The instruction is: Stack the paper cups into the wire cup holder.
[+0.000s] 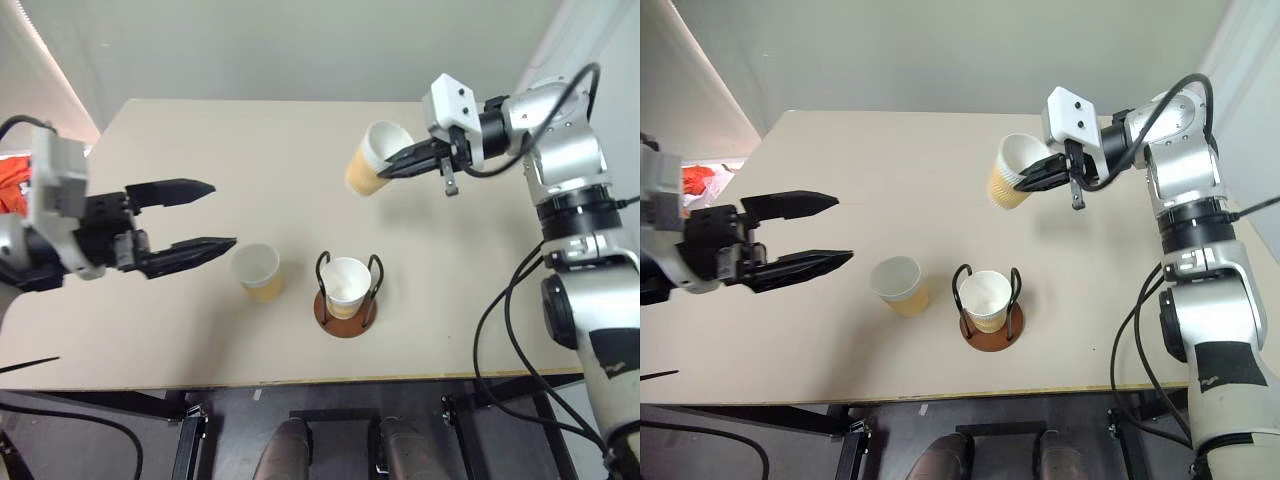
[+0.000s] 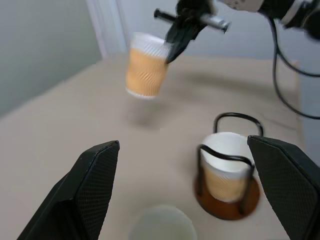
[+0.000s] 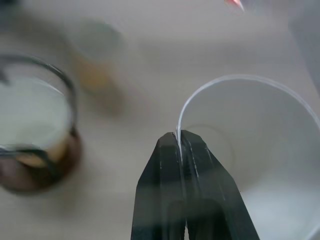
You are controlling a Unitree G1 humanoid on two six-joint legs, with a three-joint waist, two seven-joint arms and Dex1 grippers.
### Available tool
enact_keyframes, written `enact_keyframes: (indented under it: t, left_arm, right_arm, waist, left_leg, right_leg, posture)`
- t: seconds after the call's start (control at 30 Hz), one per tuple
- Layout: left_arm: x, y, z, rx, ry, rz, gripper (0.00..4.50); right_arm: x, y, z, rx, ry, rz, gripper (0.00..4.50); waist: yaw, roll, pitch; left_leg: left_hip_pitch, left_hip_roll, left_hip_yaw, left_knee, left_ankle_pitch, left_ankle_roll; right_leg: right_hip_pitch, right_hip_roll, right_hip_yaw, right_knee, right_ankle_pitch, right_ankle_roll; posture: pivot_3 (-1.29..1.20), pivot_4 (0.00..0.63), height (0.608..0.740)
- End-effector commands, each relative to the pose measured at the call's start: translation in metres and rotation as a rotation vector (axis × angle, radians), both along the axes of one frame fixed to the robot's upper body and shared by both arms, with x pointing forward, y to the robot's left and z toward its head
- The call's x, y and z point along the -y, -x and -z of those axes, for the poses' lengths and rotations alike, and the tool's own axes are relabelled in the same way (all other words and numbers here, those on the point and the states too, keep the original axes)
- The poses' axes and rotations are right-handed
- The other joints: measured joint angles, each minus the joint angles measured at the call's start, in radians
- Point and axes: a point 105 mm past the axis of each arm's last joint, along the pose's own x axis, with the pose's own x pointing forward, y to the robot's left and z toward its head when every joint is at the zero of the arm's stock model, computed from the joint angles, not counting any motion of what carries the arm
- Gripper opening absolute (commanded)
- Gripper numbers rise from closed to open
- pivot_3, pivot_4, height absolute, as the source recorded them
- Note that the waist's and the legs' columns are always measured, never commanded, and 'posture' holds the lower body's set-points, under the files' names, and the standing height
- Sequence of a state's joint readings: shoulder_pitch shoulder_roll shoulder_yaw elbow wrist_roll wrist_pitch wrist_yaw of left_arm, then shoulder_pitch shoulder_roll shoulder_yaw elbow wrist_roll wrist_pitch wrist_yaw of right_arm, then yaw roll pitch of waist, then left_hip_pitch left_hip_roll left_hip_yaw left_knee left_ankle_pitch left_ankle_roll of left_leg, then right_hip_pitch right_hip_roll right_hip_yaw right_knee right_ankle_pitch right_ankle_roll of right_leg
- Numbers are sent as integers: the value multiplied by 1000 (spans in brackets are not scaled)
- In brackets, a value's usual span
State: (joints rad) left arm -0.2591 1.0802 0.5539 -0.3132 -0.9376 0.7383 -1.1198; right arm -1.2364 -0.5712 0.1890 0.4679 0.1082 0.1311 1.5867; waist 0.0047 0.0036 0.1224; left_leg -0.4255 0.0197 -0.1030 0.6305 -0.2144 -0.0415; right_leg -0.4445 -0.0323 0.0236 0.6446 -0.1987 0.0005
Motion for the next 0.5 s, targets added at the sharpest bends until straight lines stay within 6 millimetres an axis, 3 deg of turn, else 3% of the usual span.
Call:
enact_keyframes:
  t: [0.03,0.5]
  left_arm:
    - [-10,12,-5,-11,-24,17,4500]
    - [-9,17,1,-27,-33,22,4500]
  right_arm:
    - [-11,41,-11,-44,-26,-143,32]
    - [-14,60,11,-116,45,-201,32]
  waist:
    - [3,0,0]
    - [-5,-1,0]
  left_leg:
    - [0,1,0,0,1,-2]
    - [7,13,-1,0,7,-6]
  right_leg:
    - [1,1,0,0,0,-1]
    - [2,15,4,3,0,-6]
  posture:
    - [0,150,740]
    - [0,150,740]
